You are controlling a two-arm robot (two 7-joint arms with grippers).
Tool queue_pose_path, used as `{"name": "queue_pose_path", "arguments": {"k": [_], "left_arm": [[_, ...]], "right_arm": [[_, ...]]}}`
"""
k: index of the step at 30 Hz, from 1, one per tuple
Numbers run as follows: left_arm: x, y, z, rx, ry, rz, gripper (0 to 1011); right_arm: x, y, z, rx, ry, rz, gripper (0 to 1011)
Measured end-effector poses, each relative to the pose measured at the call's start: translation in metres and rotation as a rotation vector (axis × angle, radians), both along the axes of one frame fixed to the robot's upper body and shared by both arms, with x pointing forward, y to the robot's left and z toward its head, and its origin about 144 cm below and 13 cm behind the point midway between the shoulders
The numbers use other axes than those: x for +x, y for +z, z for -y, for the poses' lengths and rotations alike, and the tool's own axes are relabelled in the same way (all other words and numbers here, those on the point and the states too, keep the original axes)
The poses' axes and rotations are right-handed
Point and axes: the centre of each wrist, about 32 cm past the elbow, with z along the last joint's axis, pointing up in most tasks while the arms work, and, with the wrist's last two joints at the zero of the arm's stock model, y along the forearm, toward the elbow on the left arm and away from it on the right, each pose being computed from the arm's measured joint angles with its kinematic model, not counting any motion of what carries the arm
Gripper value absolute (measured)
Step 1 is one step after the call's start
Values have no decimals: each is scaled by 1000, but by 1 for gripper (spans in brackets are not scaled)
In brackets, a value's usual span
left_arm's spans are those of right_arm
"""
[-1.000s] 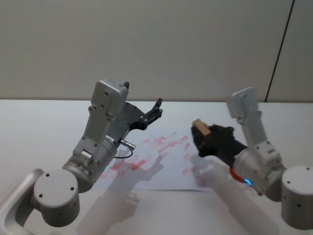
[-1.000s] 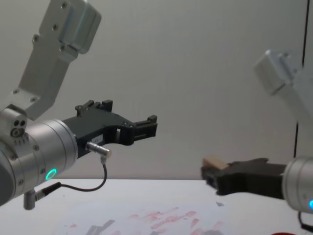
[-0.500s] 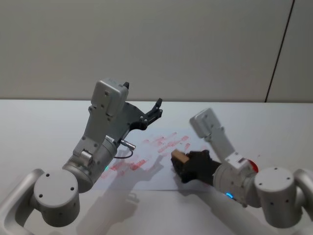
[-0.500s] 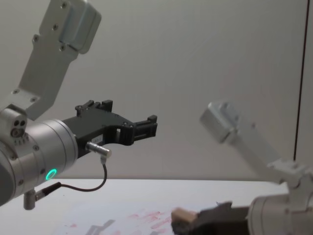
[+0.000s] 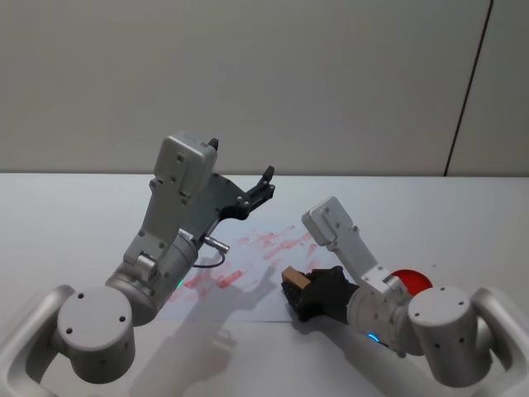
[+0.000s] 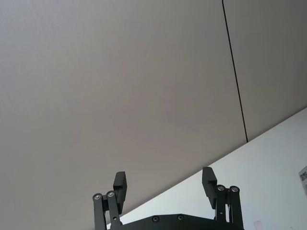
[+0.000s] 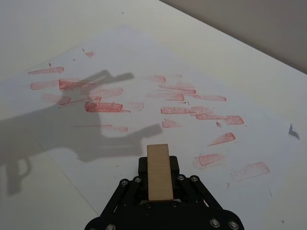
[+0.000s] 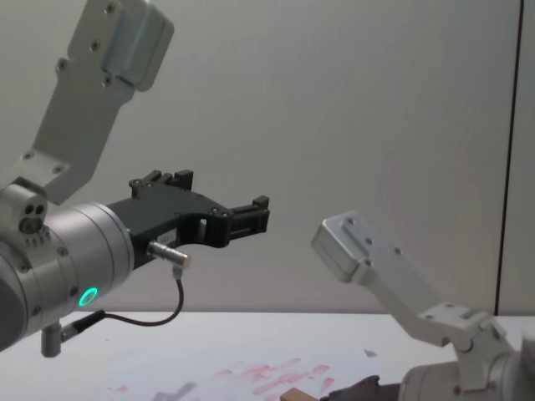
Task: Use the one hand to pick up the stamp and affix it onto the A4 paper.
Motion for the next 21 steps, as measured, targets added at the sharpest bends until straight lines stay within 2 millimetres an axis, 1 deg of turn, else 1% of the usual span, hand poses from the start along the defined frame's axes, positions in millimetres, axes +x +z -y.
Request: {"name": "queue_pose_path", "arguments": {"k": [10,16,19,21], "left_arm": [[0,0,0,0,0,0,1003],[0,0,0,0,0,0,1002],[0,0,0,0,0,0,1002],[0,0,0,0,0,0,1003]], "right_arm": [[3,1,-4,29,-21,13,220],[5,18,-3,91,-39,52,220],[6,35,0,141,-54,86,220],[6,42,3,158,-63,97,220]]}}
